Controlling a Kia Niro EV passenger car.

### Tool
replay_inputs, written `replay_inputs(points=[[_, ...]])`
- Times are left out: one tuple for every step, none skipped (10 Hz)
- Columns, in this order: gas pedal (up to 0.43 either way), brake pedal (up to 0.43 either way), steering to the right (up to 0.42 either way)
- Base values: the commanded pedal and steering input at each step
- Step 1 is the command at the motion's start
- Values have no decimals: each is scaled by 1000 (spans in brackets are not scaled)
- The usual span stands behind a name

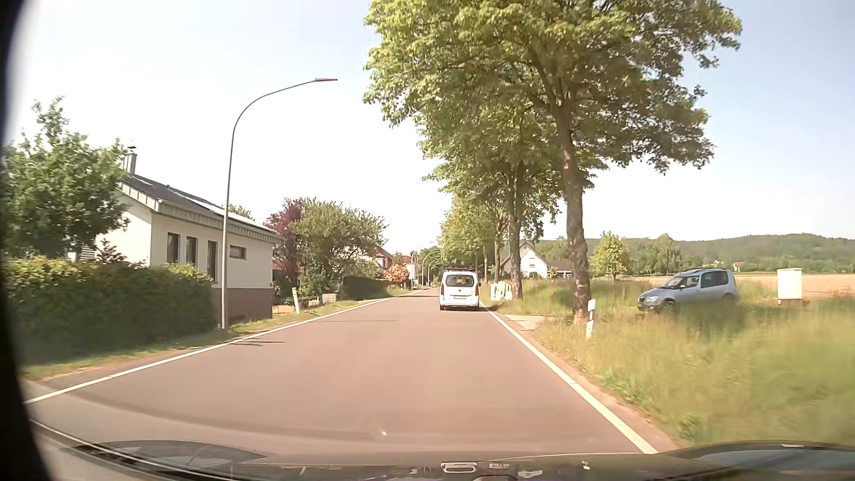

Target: Follow the waypoints while adhering to traffic rules and regulations

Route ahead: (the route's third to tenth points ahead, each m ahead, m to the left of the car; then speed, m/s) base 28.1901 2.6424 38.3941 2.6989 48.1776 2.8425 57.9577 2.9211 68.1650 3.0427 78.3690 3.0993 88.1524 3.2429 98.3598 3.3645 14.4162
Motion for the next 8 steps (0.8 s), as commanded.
replay_inputs(points=[[197,0,-1],[197,0,-1],[197,0,-1],[197,0,-1],[209,0,-1],[209,0,-1],[220,0,-1],[220,0,-1]])
